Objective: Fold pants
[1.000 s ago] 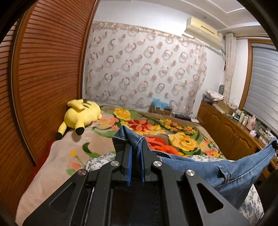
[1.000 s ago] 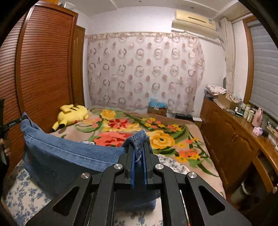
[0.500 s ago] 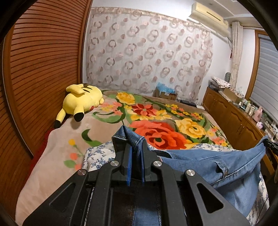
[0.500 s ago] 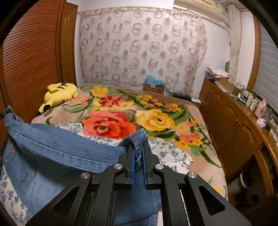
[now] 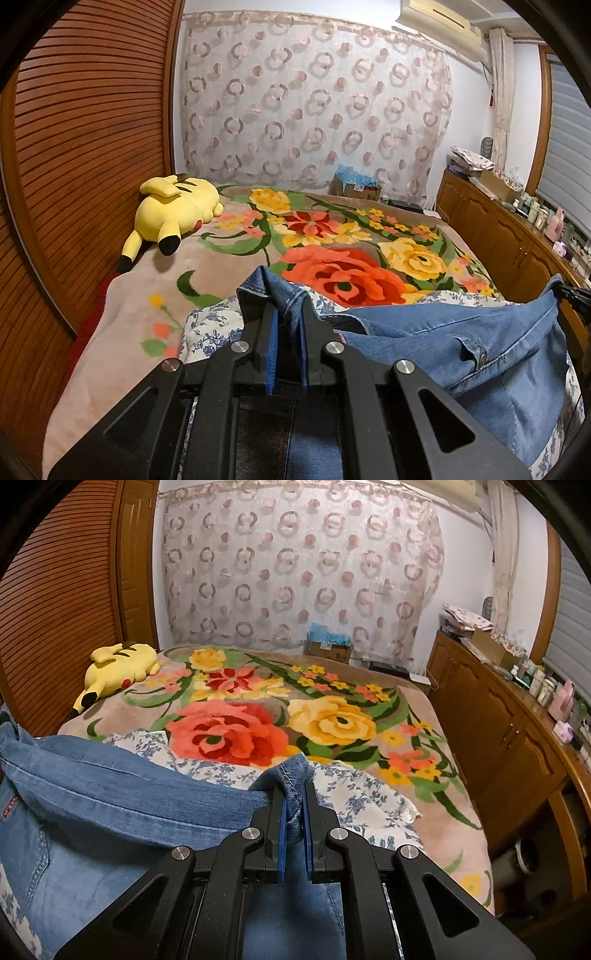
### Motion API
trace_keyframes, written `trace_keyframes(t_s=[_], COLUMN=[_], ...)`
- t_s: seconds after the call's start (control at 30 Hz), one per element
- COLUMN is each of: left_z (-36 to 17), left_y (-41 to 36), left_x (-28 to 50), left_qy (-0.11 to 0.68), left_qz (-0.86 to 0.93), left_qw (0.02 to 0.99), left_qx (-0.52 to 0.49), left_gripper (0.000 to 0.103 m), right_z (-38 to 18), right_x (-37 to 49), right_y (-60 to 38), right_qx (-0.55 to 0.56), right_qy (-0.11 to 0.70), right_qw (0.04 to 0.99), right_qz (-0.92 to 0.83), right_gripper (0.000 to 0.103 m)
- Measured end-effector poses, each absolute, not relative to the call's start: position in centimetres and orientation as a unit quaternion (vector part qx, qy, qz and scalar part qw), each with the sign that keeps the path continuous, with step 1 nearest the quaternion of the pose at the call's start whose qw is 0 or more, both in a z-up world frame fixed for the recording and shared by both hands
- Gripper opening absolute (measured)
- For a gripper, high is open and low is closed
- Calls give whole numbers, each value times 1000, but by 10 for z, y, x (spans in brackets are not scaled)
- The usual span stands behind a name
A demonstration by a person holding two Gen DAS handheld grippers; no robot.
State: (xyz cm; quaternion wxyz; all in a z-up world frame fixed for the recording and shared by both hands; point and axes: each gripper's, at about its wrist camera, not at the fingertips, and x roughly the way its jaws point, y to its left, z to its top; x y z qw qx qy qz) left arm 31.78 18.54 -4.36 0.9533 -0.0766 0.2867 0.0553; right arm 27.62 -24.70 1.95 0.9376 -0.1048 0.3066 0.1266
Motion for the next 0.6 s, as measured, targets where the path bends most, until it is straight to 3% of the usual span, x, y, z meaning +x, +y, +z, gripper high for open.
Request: trace_keyframes(t_s=[0.13,0.23,0.3,0.43,0.53,0.6], left_z=[-41,-37,-37,-34,-32,-31], left_y=[185,184,184,187,189,190], left_x=[315,311,310,302,296,290], left_qy=[290,289,291,293,287,284], left_qz=[55,60,61,50,43,33], left_qw=[953,953,953,952,954,955], left_qx=[-74,-69,-67,-67,-72,-74], left_gripper=[13,29,45,49,81,85], right_z=[19,21,20,18,17,18], right_x=[279,281,284,290,295,296], right_y=[-245,-246,-246,-247,-245,-244], right_qx=[-103,-102,-100,-98,-101,-99], right_qy=[309,309,310,318,323,328], right_qw=[937,938,938,937,936,934], right_qz=[125,121,118,109,101,102], right_gripper=[7,7,7,7,7,7])
